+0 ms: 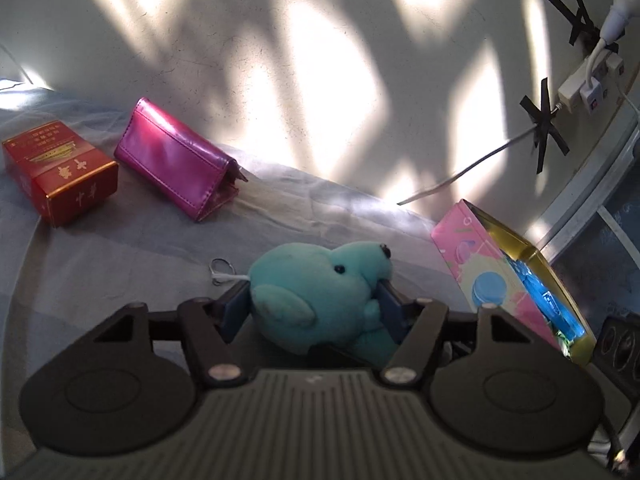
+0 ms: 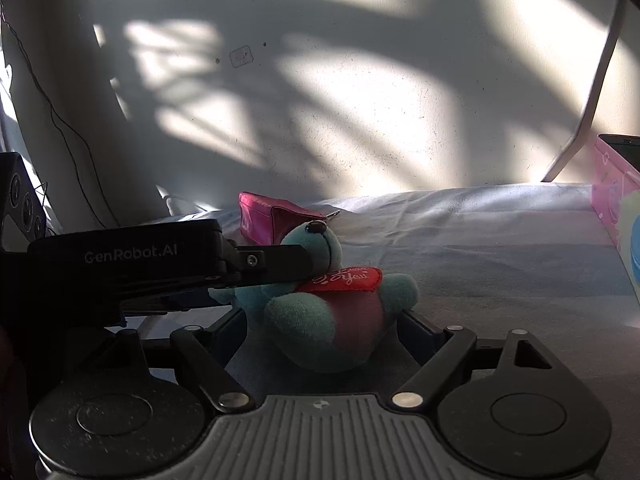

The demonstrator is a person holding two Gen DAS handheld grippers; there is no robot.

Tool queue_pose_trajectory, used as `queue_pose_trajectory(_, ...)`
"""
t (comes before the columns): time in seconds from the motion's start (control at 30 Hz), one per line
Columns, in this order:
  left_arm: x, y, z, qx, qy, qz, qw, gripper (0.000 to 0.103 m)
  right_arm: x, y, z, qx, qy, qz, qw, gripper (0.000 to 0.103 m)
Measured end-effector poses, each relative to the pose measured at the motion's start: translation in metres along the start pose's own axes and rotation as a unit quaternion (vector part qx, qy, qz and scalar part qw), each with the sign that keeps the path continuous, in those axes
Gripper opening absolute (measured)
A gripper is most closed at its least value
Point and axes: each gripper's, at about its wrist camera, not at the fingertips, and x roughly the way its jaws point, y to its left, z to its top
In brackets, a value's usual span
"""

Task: Organize objects
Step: 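Carry the teddy bear into the tin and open both grippers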

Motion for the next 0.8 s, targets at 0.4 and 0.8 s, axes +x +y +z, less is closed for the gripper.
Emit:
queue_pose_trajectory(0.4, -0.064, -0.048, -0.057, 0.048, -0.003, -0.007, 0.9988, 0.059, -0.084, 0.021, -0.049, -0.007, -0.014, 0.012, 1.000, 0.055)
queue_pose_trajectory(0.8, -0.059, -0.183, -0.068, 0.150, -0.018, -0.096, 0.9839, 0.059, -0.212, -0.035, -0.067, -0.006, -0.166, -0.094, 0.982, 0.055)
